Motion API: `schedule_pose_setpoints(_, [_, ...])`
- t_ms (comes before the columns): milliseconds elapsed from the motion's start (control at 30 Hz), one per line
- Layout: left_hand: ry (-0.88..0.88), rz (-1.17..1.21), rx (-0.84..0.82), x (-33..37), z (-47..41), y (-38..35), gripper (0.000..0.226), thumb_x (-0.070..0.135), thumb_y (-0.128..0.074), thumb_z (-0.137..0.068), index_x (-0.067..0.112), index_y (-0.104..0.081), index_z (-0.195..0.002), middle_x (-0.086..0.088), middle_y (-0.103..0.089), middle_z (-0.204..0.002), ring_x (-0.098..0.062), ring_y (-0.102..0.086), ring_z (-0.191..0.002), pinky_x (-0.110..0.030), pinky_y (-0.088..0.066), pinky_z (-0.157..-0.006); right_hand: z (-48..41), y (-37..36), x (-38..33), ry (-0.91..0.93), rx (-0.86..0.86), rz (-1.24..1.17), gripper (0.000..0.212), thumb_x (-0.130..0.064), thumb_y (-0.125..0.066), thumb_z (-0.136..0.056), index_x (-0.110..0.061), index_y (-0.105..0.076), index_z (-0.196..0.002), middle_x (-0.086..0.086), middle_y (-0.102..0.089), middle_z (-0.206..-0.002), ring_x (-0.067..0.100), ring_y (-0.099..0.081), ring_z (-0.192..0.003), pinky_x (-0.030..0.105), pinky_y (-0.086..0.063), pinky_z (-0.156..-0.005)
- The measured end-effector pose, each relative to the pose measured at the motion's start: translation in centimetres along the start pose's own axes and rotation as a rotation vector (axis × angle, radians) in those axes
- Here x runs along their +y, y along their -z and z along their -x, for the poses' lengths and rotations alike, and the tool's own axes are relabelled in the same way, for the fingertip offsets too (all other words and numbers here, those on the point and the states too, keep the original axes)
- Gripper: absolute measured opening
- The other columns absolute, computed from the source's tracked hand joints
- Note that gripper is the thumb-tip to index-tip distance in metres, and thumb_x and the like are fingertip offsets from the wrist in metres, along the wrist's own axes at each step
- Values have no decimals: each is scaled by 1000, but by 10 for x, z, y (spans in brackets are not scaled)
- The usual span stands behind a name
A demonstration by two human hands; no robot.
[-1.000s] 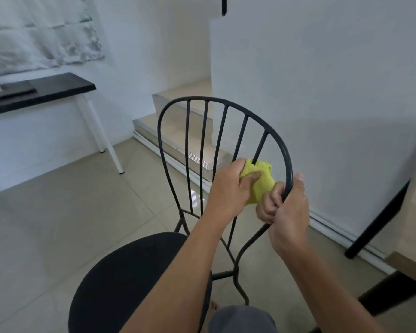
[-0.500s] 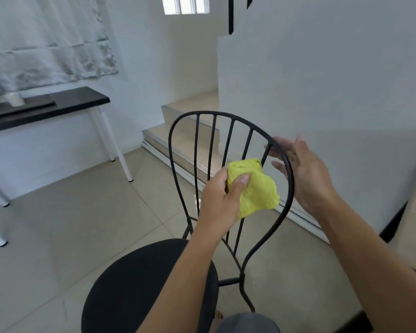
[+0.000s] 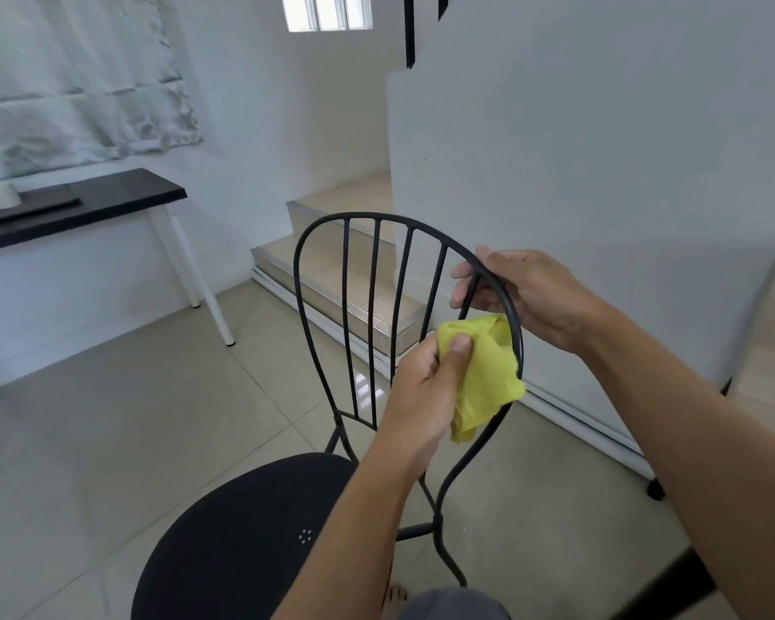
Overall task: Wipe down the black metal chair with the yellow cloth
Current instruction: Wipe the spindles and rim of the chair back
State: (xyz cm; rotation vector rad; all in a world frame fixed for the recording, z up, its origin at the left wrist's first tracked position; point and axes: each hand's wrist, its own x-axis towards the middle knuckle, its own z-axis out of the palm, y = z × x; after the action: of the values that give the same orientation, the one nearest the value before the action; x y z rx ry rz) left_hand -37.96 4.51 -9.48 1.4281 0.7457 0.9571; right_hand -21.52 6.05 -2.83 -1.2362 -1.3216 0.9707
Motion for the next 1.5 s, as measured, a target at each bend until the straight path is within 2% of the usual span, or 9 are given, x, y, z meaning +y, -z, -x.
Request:
schedule_pose_setpoints(133, [-6, 141, -110, 10, 1, -14, 33, 31, -42, -104, 7, -62, -113, -5, -67, -92, -14, -64, -84, -28, -55, -75, -1, -3, -5, -23, -30, 15, 39, -28, -40, -107, 2, -64, -102, 23, -71, -93, 33, -68, -91, 52, -46, -95])
schedule_pose_setpoints(233, [-97, -171, -124, 9, 1, -30, 23, 35, -49, -101, 20, -60, -114, 1, -69, -101, -10, -65, -91, -34, -56, -83, -1, -1, -7, -34, -63, 48, 34, -29, -40, -107, -3, -61, -98, 22, -71, -93, 39, -68, -98, 55, -42, -105])
schedule_pose_setpoints(367, [-184, -268, -84, -2, 0, -33, 21, 29, -49, -101, 16, -56, -116, -4, -66, -102, -7, -60, -91, -16, -47, -76, -1, -2, -6, -30, -59, 102, 33, -29, -38, -107, -12, -59, -88, 15, -74, -88, 34, -69, -93, 42, -47, -88])
schedule_pose_setpoints(533, [-314, -334, -179, -36, 7, -26, 17, 27, -48, -101, 16, -52, -115, -3, -60, -89, -12, -58, -77, -30, -50, -70, -5, -8, -3, -34, -9, 108, 34, -27, -36, -108, -15, -56, -83, 12, -75, -81, 22, -69, -80, 33, -50, -76])
schedule_pose_setpoints(700, [-176, -682, -214, -126, 28, 7, 31, 52, -33, -96, 29, -42, -114, 10, -54, -88, -3, -53, -74, -15, -41, -61, 1, -24, -1, -30, 196, 206, 34, -27, -34, -107, -13, -60, -90, 7, -77, -81, 16, -73, -77, 30, -55, -75])
schedule_pose_setpoints(833, [-92, -738, -220, -160, 32, 23, 12, 37, -42, -101, 28, -43, -110, 13, -49, -82, -1, -50, -72, -10, -36, -59, 10, -41, 13, 69, 430, 217, 33, -27, -34, -107, -16, -61, -91, 3, -76, -81, 13, -74, -77, 25, -56, -68])
schedule_pose_setpoints(1100, [115, -778, -258, -205, 40, 38, 12, 33, -42, -102, 24, -45, -110, 12, -55, -84, -1, -53, -73, -22, -45, -63, 10, -42, 16, 82, 447, 255, 33, -23, -30, -106, -13, -60, -95, 5, -75, -81, 18, -73, -79, 27, -57, -69])
schedule_pose_setpoints(1333, [189, -644, -143, -176, 52, 52, 23, 31, -53, -99, 28, -43, -119, 12, -60, -93, -2, -60, -79, -13, -43, -63, 14, -42, 11, 53, 436, 319, 33, -32, -32, -105, -20, -59, -92, -2, -75, -80, 16, -72, -82, 47, -54, -89])
schedule_pose_setpoints(1500, [236, -143, 107, -116, 73, 58, 20, 32, -54, -98, 25, -59, -116, 0, -68, -106, -14, -67, -96, -24, -55, -76, 34, -48, 15, 24, 486, 384, 37, -41, -49, -100, -23, -45, -132, -6, -52, -131, 12, -50, -124, 30, -40, -101])
